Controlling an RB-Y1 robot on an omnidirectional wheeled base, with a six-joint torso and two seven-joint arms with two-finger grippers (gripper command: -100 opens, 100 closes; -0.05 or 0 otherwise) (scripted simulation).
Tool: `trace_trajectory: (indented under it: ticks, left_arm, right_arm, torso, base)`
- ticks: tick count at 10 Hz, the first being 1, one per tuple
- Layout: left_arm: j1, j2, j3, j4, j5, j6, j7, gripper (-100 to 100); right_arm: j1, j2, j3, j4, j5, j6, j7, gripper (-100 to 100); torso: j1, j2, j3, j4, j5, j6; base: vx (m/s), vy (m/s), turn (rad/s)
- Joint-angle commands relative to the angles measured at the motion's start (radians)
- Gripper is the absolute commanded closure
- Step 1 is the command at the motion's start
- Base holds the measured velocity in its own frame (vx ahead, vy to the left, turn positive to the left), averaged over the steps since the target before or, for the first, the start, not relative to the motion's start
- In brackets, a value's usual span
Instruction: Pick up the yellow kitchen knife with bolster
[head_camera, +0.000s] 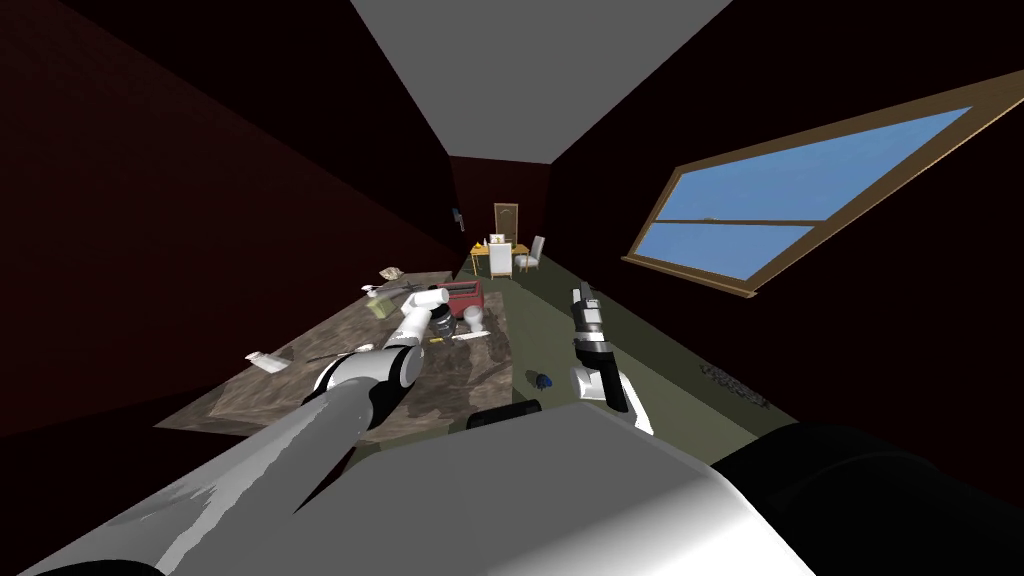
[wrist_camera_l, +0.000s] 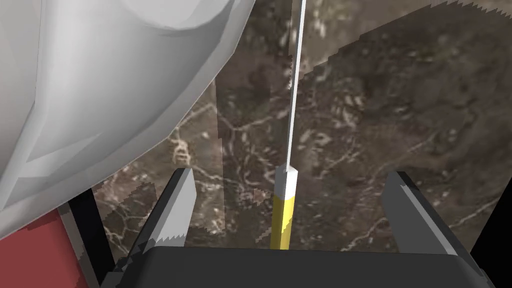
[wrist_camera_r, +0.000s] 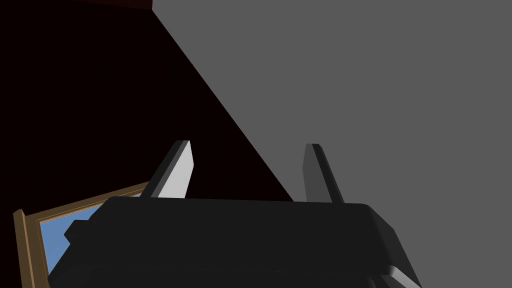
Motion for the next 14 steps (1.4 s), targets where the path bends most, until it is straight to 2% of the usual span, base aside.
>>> trace_trajectory:
  ticks: [1,4,5,6,8,9,10,14]
  left_arm:
    - [-0.018,-0.006,0.004,0.040,0.000,-0.001,-0.015,-100]
    - [-0.023,-0.009,0.005,0.049,0.000,-0.001,-0.017,-100]
    - [-0.024,-0.010,0.005,0.052,0.001,-0.002,-0.018,0]
    - [-0.008,-0.017,0.002,0.063,-0.001,-0.033,-0.019,-100]
    - [0.005,-0.023,-0.001,0.072,-0.001,-0.057,-0.021,-100]
    - [0.006,-0.022,0.000,0.058,-0.002,-0.042,-0.019,-100]
    - [0.006,-0.023,0.000,0.059,-0.002,-0.045,-0.019,100]
    - [0.005,-0.021,-0.002,0.059,-0.003,-0.041,-0.022,100]
  right_arm:
    - [0.000,0.000,0.000,0.000,0.000,0.000,0.000,0]
    - [0.000,0.000,0.000,0.000,0.000,0.000,0.000,0]
    - [0.000,0.000,0.000,0.000,0.000,0.000,0.000,0]
    - [0.000,0.000,0.000,0.000,0.000,0.000,0.000,0]
    - [0.000,0.000,0.000,0.000,0.000,0.000,0.000,0]
    - [0.000,0.000,0.000,0.000,0.000,0.000,0.000,0]
    - [0.000,0.000,0.000,0.000,0.000,0.000,0.000,0]
    - [0.000,0.000,0.000,0.000,0.000,0.000,0.000,0]
  torso:
    - [0.000,0.000,0.000,0.000,0.000,0.000]
    - [0.000,0.001,0.001,0.000,0.000,0.000]
    - [0.001,0.001,0.001,0.000,0.000,0.000]
    - [0.001,0.001,0.001,0.000,0.000,0.000]
    - [0.002,0.002,0.001,0.000,0.000,0.000]
    - [0.002,0.001,0.001,0.000,0.000,0.000]
    - [0.002,0.001,0.001,0.000,0.000,0.000]
    - [0.002,0.001,0.000,-0.001,0.003,0.000]
  base:
    - [0.025,-0.027,0.016]
    - [0.002,-0.015,0.007]
    - [0.000,0.000,0.000]
    - [0.000,0.000,0.000]
    - [0.000,0.000,0.000]
    - [0.000,0.000,0.000]
    - [0.000,0.000,0.000]
    - [-0.002,0.002,0.007]
